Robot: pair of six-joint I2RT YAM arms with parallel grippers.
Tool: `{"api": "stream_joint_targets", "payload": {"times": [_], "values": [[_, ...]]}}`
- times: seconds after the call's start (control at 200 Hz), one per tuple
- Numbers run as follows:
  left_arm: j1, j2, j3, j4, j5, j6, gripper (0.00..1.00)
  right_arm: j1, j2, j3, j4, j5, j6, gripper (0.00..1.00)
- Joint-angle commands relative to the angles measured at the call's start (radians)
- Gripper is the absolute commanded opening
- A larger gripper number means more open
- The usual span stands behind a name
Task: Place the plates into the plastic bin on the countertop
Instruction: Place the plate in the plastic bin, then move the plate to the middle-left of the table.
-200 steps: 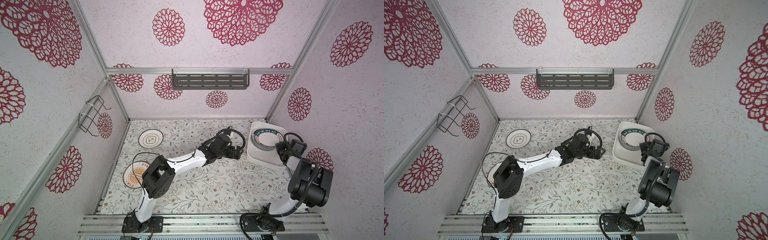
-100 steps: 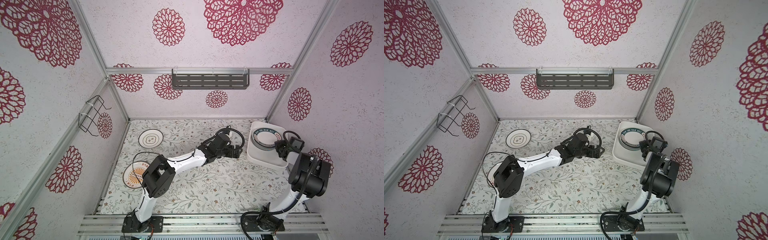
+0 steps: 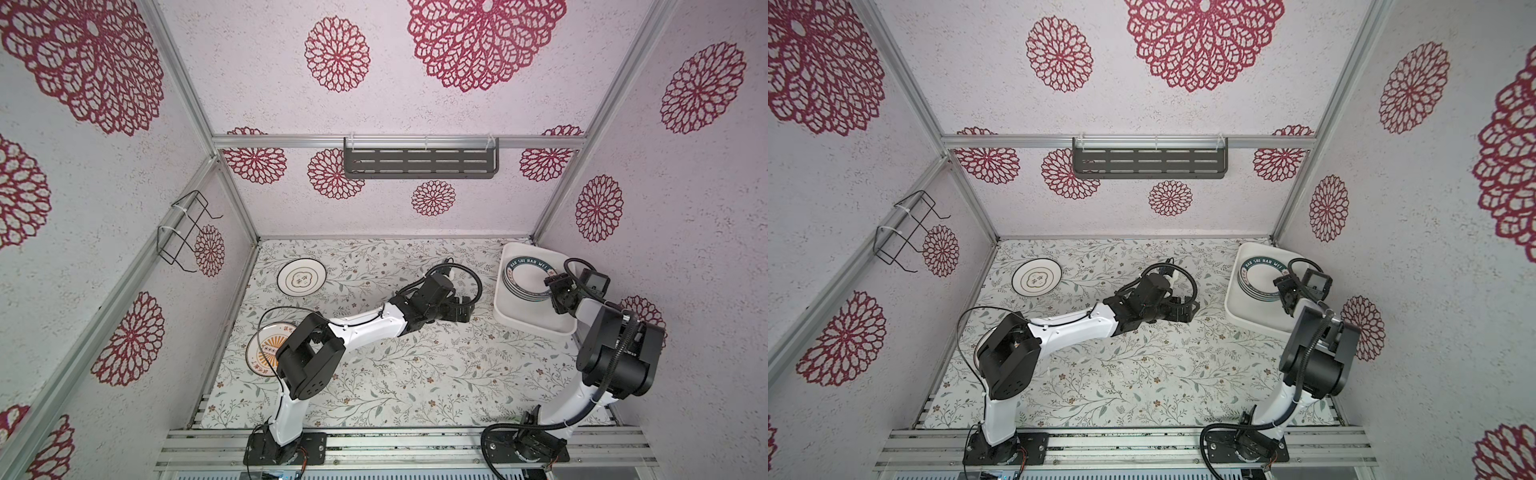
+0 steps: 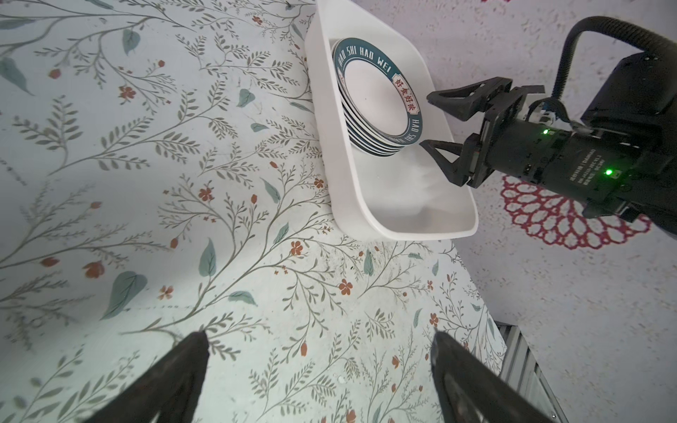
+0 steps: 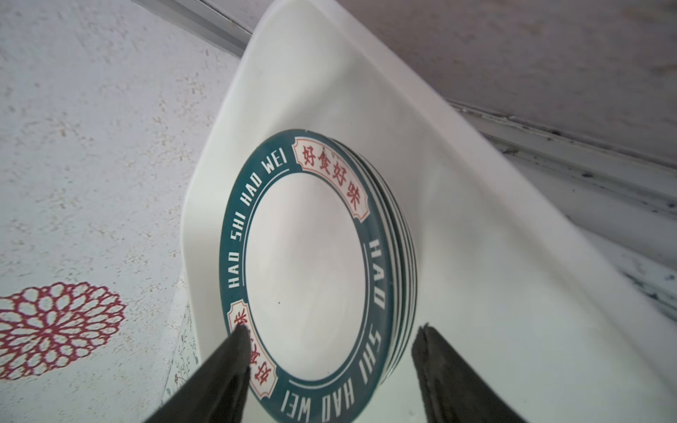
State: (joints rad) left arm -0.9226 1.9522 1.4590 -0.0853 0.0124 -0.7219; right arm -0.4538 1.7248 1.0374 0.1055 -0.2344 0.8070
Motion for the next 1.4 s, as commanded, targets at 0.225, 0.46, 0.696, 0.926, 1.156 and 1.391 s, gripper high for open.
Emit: {"api": "stream_joint_targets", "payload": {"times": [0.225,0.46,0.696,0.926,1.156,1.391], "values": [[0.023,-0.285,-0.181,-0.117,-0.254,0.01,0.97,0.197,-0.28,-0.063,-0.087,0.165,-0.122,0.98],[0.09,-0.509,-0.353,-0.325,-0.444,-0.097,0.97,0.426,-0.417,-0.111,-0.099,0.245,-0.124,0.99],[0.271,-0.856,-0.602,-0.482,-0.51,-0.245,0.97,0.705,-0.434,-0.119,-0.036,0.271,-0.098,0.99],[0.496,-1.156,-0.746,-0.722,-0.606,-0.341,0.97,1.078,-0.28,-0.104,0.12,0.239,-0.125,0.99],[0.812,-1.318,-0.842,-0.794,-0.55,-0.311,0.97,1.276,-0.013,0.053,0.241,0.111,-0.124,0.99],[1.145,-1.26,-0.907,-0.689,-0.328,-0.254,0.97,1.378,0.195,0.251,0.276,-0.029,-0.121,0.99]]}}
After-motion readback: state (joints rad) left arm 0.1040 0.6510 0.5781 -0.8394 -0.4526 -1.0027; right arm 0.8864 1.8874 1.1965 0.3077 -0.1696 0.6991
